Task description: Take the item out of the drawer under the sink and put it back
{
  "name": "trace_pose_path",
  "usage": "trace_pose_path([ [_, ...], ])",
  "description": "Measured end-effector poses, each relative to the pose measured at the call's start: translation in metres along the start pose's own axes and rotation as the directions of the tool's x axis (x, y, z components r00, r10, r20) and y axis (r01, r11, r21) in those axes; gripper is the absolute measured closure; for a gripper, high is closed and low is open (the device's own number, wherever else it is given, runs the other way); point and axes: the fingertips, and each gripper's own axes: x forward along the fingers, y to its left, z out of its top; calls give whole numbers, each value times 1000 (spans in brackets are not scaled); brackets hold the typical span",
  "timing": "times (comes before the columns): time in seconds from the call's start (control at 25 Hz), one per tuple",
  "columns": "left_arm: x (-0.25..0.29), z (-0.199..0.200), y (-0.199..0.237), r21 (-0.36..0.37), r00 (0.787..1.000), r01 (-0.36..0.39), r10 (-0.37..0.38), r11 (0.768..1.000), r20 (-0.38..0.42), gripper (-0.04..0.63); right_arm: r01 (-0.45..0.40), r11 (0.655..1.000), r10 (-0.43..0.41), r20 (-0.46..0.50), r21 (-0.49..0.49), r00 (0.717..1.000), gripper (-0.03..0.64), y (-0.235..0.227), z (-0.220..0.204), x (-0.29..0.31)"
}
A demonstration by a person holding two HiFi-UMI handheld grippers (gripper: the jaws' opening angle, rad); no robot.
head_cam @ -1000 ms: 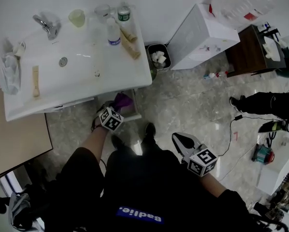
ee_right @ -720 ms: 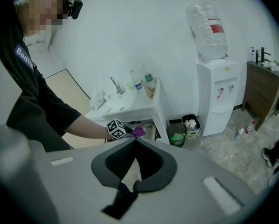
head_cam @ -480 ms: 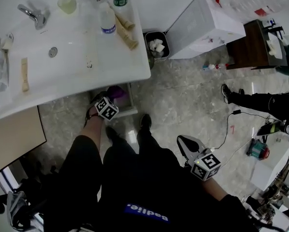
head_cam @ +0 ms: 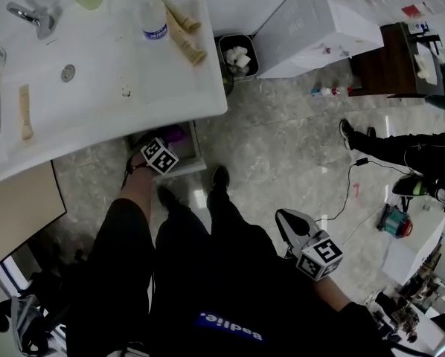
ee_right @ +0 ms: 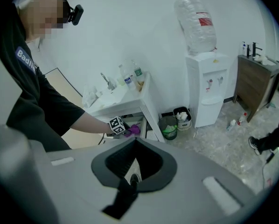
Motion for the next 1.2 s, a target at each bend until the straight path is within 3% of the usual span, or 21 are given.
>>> trace_pose_path([
  [0.32, 12, -5, -1, 27, 998, 3, -1, 1000, -65, 502, -4, 1000, 4, 18, 13, 1000, 615, -6, -5, -2],
  [0.6, 0, -3, -5, 15, 997, 13, -12, 1000, -76, 448, -27, 1000, 27, 57, 4, 998, 615, -3, 4, -4],
  [0.8, -32, 5, -1, -2, 1000, -9, 9, 1000, -27, 448, -62, 998, 63, 88, -13, 994, 615, 7, 15, -4],
  [1.0, -82, 12, 8, -71, 997, -30, 35, 997, 66, 448, -136, 990, 140, 116, -42, 983, 615, 31, 30, 11],
  [1.2, -134, 8, -6, -70, 989, -38, 48, 997, 139, 448, -193, 976, 206, 149, -97, 967, 615, 61, 50, 15],
])
